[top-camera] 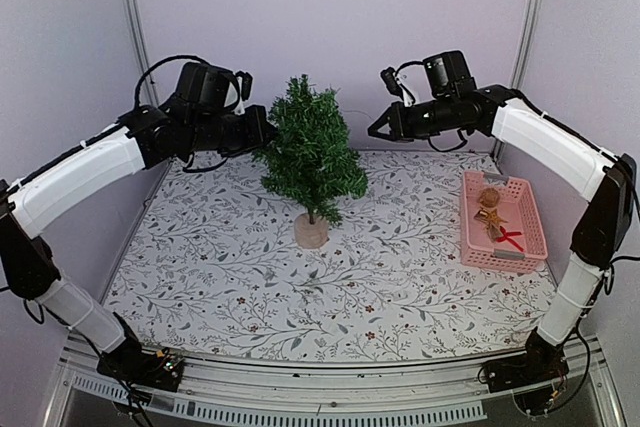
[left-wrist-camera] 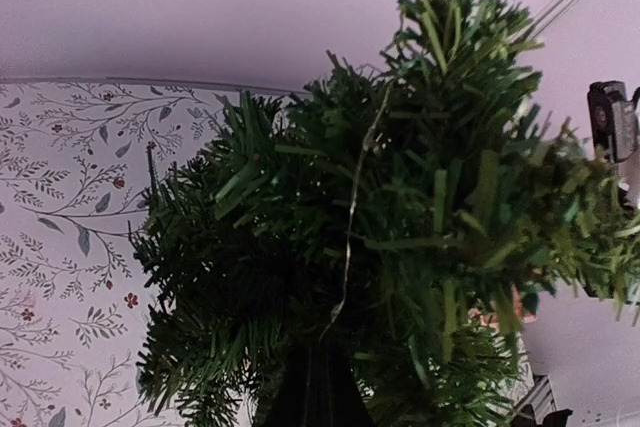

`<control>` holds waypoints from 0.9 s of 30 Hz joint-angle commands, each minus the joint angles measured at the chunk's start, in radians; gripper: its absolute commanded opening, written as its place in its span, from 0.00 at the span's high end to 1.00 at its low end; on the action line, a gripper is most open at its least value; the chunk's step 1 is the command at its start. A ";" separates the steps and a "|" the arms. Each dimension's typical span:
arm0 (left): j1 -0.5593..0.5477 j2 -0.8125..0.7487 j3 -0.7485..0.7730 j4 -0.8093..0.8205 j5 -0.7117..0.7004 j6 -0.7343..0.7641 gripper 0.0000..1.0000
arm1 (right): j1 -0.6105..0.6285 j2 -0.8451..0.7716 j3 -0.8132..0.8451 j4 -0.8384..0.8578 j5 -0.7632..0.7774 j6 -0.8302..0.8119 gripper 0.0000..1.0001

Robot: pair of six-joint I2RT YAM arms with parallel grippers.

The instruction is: Decorate the small christmas tree

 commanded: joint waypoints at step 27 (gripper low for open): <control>-0.006 0.090 -0.148 0.097 0.062 -0.035 1.00 | 0.055 0.108 -0.057 -0.016 -0.143 -0.031 1.00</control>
